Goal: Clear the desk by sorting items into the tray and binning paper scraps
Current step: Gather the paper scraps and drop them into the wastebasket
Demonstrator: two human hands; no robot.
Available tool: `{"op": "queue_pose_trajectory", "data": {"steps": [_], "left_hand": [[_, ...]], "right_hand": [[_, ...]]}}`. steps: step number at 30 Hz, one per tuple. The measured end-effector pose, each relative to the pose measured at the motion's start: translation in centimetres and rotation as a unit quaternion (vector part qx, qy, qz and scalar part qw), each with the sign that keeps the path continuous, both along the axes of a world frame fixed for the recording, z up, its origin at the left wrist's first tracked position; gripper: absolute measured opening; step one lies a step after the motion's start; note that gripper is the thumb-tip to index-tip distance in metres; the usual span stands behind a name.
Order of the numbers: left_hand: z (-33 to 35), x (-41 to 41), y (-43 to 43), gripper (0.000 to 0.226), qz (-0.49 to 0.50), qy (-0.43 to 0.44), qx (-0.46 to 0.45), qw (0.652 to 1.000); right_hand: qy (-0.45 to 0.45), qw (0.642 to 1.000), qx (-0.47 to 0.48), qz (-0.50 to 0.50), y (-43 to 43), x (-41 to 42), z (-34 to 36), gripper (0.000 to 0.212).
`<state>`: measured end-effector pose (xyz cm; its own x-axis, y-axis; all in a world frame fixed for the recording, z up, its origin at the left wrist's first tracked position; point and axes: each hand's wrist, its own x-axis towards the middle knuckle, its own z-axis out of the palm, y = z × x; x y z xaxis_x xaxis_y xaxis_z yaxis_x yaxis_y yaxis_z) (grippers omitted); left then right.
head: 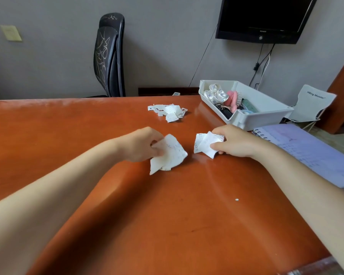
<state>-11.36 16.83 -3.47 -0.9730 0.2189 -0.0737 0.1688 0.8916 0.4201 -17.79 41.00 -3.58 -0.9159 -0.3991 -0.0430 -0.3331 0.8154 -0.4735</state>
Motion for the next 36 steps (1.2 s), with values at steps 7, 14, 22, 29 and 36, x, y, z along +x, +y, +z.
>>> {"op": "queue_pose_trajectory", "data": {"steps": [7,14,22,29,36], "left_hand": [[0.1,-2.1,-3.2,0.014,0.131,-0.005,0.19,0.973],[-0.4,-5.5,-5.1,0.019,0.195,0.005,0.257,0.946],[-0.2,-11.3,-5.2,0.021,0.209,0.013,0.226,0.951],[-0.3,-16.7,-5.1,0.016,0.181,0.007,0.166,0.969],[-1.4,-20.8,-3.7,0.033,0.174,0.026,0.124,0.977]], "right_hand": [[0.011,0.999,-0.049,0.018,-2.0,-1.9,-0.1,0.016],[0.027,0.992,-0.119,-0.01,-5.1,-6.2,0.2,0.012],[0.032,0.998,-0.053,-0.018,-9.2,-11.1,0.2,0.04],[0.033,0.998,-0.046,-0.016,-11.9,-14.0,-0.5,0.031],[0.005,1.0,-0.018,-0.017,-12.0,-15.8,-1.0,0.039]]}}
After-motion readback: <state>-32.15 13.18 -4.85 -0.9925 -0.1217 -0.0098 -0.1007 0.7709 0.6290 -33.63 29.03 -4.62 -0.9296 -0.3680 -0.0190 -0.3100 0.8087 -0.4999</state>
